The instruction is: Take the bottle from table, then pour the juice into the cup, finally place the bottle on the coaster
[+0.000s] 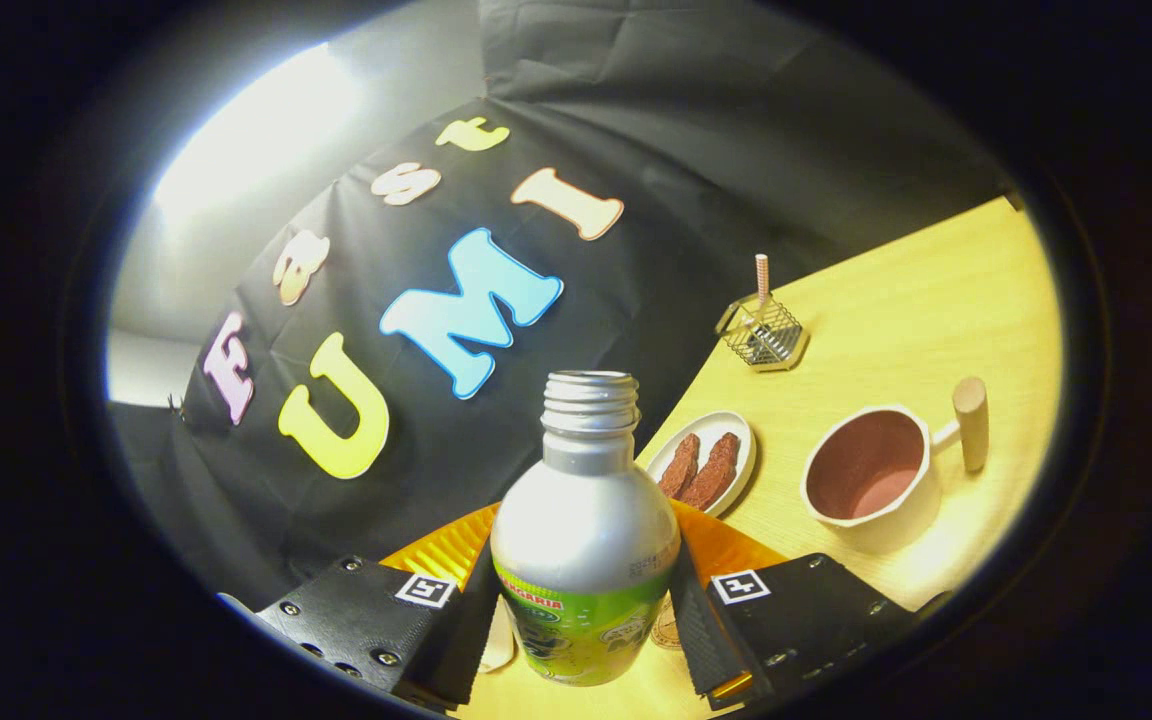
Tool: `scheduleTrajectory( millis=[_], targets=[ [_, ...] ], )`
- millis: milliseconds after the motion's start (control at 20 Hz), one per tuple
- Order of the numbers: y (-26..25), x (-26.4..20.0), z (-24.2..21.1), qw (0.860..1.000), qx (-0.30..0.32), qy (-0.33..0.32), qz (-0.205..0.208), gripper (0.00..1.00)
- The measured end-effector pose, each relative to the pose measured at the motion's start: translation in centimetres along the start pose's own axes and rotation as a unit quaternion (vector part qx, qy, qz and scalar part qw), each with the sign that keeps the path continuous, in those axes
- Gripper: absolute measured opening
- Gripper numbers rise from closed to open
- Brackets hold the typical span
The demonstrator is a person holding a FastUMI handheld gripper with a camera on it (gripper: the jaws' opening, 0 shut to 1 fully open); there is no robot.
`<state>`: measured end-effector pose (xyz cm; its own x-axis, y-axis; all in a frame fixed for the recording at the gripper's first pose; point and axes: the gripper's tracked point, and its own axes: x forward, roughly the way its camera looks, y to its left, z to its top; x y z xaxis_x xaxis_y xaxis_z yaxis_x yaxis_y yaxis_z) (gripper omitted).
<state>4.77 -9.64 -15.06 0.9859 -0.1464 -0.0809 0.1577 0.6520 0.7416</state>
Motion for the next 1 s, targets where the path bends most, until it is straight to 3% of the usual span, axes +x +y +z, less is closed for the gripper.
scheduleTrajectory(
  millis=[350,550,700,850,900,1000],
  targets=[
    [2.9,-0.4,0.9,0.987,-0.161,-0.015,-0.019,0.78],
    [4.3,-0.9,1.7,0.951,-0.303,-0.038,-0.046,0.78],
    [7.6,-0.9,1.6,0.924,-0.375,-0.071,-0.009,0.78],
    [8.6,-0.6,1.2,0.876,-0.475,-0.083,-0.017,0.78],
    [8.6,-0.5,0.6,0.869,-0.489,-0.076,-0.016,0.78],
    [8.5,-0.1,-0.6,0.873,-0.483,-0.065,-0.010,0.78]
  ],
)
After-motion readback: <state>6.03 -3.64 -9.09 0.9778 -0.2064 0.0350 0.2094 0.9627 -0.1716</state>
